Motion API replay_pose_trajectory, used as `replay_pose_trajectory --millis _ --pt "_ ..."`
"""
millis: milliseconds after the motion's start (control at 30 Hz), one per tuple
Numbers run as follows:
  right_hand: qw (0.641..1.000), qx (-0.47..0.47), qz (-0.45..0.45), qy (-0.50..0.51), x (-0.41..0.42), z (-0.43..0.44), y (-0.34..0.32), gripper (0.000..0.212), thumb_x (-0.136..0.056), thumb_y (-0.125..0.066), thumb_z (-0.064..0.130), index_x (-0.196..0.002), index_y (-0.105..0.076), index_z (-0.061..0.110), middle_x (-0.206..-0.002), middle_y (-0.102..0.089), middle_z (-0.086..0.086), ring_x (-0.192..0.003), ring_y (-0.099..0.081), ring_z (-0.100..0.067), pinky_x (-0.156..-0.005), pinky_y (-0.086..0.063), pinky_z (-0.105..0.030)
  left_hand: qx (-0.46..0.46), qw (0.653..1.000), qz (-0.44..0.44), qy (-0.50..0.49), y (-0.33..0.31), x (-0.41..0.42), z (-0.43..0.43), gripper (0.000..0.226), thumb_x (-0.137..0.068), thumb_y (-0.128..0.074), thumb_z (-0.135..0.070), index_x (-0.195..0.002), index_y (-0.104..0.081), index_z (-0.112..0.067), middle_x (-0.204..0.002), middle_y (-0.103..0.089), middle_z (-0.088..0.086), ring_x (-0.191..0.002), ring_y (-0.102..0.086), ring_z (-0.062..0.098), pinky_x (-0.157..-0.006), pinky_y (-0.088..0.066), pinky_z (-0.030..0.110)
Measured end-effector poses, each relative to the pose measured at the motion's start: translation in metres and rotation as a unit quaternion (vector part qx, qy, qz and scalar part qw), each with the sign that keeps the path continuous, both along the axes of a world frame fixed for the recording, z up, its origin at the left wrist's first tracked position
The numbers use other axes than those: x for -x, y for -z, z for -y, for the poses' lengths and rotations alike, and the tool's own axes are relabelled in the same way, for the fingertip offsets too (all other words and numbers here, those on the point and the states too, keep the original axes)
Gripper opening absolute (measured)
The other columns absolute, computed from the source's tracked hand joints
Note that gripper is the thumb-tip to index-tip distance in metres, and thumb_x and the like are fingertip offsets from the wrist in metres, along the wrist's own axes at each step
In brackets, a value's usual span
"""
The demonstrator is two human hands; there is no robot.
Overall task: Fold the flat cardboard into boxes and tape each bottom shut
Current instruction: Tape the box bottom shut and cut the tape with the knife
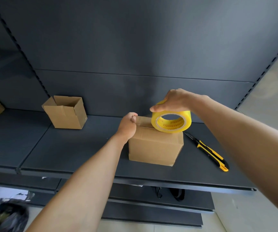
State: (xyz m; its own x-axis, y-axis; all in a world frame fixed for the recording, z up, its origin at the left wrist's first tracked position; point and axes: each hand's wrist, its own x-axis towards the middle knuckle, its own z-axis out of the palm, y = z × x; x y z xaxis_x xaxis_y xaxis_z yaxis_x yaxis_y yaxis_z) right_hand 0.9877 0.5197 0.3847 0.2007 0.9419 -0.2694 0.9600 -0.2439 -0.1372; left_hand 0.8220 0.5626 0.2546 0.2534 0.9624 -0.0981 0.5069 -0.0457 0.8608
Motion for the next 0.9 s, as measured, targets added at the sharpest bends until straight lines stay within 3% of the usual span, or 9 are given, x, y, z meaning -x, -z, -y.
replay_pose_trajectory --millis 133,233,333,467,733,900 --pt "0.999 0.014 0.032 -0.016 -0.006 0.004 -0.002 0.069 -0.068 -0.042 0.084 -0.086 -0.056 0.019 -0.089 -0.056 -0.001 -0.085 -0.056 -0.024 -0.072 -0.046 -0.034 0.007 1.000 0.007 -0.002 -0.002 -0.004 0.003 0.037 -0.103 -0.026 -0.012 -0.130 -0.051 -0.008 -0.134 -0.049 0.009 -0.120 -0.046 0.019 -0.087 -0.033 0.022" --pt "1.000 0.027 0.003 -0.014 -0.014 0.009 -0.007 0.052 -0.081 -0.042 0.071 -0.096 -0.055 0.023 -0.099 -0.055 -0.003 -0.094 -0.053 -0.026 -0.074 -0.040 -0.034 0.007 1.000 0.003 -0.002 -0.003 -0.006 0.004 0.037 -0.103 -0.026 -0.012 -0.130 -0.051 -0.008 -0.135 -0.049 0.010 -0.123 -0.045 0.020 -0.089 -0.033 0.022" --pt "0.999 0.043 -0.003 -0.013 -0.021 0.009 -0.009 0.051 -0.076 -0.050 0.073 -0.085 -0.057 0.023 -0.092 -0.058 -0.002 -0.089 -0.055 -0.025 -0.074 -0.043 -0.034 0.003 1.000 -0.001 -0.001 -0.003 -0.008 0.006 0.037 -0.103 -0.026 -0.011 -0.130 -0.051 -0.007 -0.135 -0.049 0.010 -0.123 -0.045 0.020 -0.090 -0.033 0.022" --pt "0.996 0.058 0.070 0.004 -0.038 0.019 -0.006 0.057 -0.063 -0.056 0.080 -0.066 -0.050 0.024 -0.075 -0.053 0.002 -0.080 -0.056 -0.025 -0.080 -0.049 -0.040 0.004 1.000 -0.002 0.006 -0.002 -0.010 0.005 0.036 -0.103 -0.026 -0.012 -0.129 -0.051 -0.008 -0.134 -0.049 0.009 -0.111 -0.044 0.014 -0.087 -0.032 0.023" --pt "0.989 0.118 0.086 0.028 -0.056 0.030 -0.009 0.065 -0.059 -0.049 0.089 -0.071 -0.048 0.025 -0.083 -0.052 0.006 -0.097 -0.055 -0.026 -0.090 -0.048 -0.041 -0.003 1.000 -0.021 0.021 -0.001 -0.014 0.007 0.037 -0.104 -0.024 -0.016 -0.131 -0.050 -0.010 -0.132 -0.049 0.010 -0.105 -0.043 0.013 -0.084 -0.034 0.025" --pt "0.984 0.147 0.078 0.058 -0.078 0.042 0.005 0.051 -0.069 -0.049 0.078 -0.074 -0.050 0.027 -0.087 -0.052 0.004 -0.098 -0.054 -0.024 -0.092 -0.046 -0.039 0.008 0.999 -0.035 0.025 -0.004 -0.016 0.007 0.037 -0.104 -0.025 -0.018 -0.132 -0.048 -0.013 -0.136 -0.046 0.008 -0.109 -0.042 0.014 -0.088 -0.034 0.026"
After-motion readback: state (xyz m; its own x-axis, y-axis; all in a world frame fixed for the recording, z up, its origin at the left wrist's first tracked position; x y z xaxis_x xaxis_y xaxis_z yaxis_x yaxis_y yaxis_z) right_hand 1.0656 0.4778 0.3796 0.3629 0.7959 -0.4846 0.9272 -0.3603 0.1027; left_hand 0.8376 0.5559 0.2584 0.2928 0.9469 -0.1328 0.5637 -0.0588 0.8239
